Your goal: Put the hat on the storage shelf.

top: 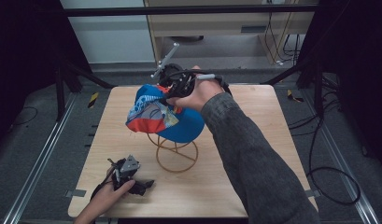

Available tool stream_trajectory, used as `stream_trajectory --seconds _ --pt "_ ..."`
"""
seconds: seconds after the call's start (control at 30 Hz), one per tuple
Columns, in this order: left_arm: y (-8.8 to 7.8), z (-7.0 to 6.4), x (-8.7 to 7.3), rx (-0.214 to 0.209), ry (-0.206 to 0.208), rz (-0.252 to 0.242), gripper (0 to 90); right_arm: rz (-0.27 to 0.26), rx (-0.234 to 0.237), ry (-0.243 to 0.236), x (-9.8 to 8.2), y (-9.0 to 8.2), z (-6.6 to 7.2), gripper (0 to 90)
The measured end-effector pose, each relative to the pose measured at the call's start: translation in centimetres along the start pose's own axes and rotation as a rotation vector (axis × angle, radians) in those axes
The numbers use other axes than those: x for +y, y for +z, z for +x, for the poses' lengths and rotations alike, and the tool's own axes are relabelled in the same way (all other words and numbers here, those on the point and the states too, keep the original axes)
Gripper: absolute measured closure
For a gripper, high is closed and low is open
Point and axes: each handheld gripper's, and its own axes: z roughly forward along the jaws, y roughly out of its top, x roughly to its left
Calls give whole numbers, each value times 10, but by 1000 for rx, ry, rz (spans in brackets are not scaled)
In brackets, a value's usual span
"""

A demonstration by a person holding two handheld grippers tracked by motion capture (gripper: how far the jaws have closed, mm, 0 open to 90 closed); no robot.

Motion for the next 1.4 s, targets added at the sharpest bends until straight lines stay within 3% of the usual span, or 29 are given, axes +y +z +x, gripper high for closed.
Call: stream_trajectory --seconds 0.7,1.4 --pt "0 0 0 0 0 0 0 50 7 -20 6 21 5 850" --pt "0 0 0 -1 0 -1 0 44 -9 -17 5 28 6 728"
